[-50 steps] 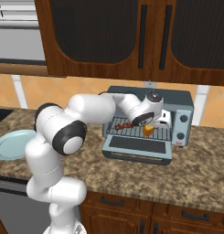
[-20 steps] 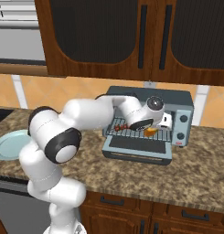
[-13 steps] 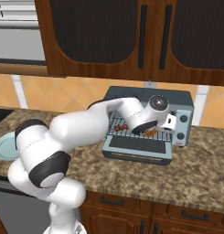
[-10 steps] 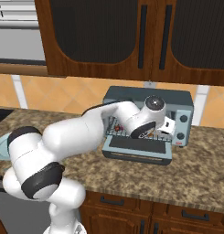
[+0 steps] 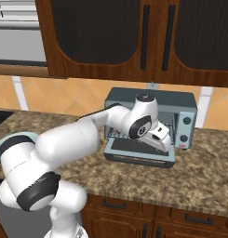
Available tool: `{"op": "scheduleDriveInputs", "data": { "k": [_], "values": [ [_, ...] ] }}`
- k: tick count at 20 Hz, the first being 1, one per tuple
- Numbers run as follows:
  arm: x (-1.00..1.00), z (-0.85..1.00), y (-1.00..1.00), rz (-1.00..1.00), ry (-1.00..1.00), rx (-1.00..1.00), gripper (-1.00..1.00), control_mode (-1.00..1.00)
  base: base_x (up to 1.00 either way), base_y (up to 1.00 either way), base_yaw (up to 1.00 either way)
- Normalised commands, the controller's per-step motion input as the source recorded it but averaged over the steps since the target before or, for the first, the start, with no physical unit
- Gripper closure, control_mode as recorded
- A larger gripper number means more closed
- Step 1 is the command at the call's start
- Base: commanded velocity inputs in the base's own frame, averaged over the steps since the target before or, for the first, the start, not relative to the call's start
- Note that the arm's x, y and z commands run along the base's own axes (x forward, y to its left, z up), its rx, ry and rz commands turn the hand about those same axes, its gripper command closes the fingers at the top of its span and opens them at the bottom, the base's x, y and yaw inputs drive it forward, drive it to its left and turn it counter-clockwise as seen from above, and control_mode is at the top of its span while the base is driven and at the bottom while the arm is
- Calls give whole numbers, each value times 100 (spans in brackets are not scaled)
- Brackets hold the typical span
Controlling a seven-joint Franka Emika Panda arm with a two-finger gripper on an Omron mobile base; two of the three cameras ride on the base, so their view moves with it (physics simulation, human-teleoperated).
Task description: Pick up the kebab skewer and baguette bread, and place them inside the toaster oven. Close the toaster oven door and start by setting the timer.
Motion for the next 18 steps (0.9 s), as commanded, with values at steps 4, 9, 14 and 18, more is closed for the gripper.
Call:
{"op": "scheduleDriveInputs", "data": {
  "k": [4,9,14,18],
  "values": [
    [-1,-47,1,-15,20,4,-100,-100,0,0,0],
    [17,-44,4,-6,16,5,-100,-100,0,0,0],
    [24,-23,4,-5,7,1,-100,-100,0,0,0],
    [23,-11,0,-1,0,0,-100,-100,0,0,0]
  ]
}}
